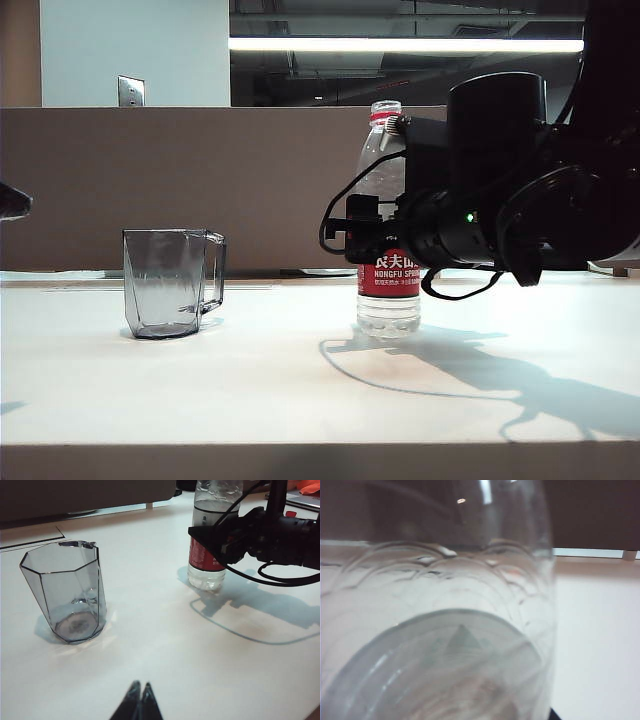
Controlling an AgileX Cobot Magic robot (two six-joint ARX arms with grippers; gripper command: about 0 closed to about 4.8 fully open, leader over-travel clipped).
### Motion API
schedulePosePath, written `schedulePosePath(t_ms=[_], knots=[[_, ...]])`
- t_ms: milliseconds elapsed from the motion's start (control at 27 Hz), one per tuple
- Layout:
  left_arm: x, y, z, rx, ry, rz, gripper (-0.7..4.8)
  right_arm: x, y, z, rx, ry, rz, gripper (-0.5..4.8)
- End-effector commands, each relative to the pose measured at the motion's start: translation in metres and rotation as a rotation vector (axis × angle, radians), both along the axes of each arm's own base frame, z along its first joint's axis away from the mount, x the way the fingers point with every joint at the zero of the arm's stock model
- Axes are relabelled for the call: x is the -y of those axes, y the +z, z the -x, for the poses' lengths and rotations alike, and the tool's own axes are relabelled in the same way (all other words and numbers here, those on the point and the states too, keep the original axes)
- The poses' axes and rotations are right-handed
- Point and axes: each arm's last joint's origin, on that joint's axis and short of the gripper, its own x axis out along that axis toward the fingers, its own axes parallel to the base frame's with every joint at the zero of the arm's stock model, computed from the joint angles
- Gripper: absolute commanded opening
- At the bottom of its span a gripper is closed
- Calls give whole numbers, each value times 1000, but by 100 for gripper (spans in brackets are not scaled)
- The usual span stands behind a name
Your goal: Pick up the mineral water bottle on the table and pour water into the mug until it's half full.
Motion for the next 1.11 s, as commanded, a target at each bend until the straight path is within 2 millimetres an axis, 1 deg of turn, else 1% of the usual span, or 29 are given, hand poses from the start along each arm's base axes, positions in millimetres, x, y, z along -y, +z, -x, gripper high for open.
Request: schedulePosePath(t_ms=[37, 445, 556, 630, 853, 1001, 1038, 1075, 1112], knots=[[0, 2, 0, 14, 0, 8, -5, -1, 3, 0, 11, 5, -4, 322], [-1, 3, 0, 17, 6, 10, -5, -4, 3, 1, 7, 30, 7, 322], [-3, 3, -2, 17, 29, 10, -5, -4, 4, 1, 9, 31, 34, 322], [-5, 3, -3, 17, 59, 10, -5, -3, 8, 2, 5, 33, 73, 322], [-20, 3, -10, 23, 212, 11, -5, -2, 28, 4, 29, 39, 185, 322], [-27, 5, -10, 49, 286, 22, -5, -14, 36, 3, 30, 102, 312, 322], [-29, 7, -10, 66, 296, 30, -5, -25, 40, 2, 36, 132, 369, 322], [-29, 7, -10, 72, 299, 32, -5, -30, 43, 1, 37, 144, 388, 322], [-29, 8, -9, 81, 301, 36, -5, -39, 49, -2, 38, 165, 430, 322]])
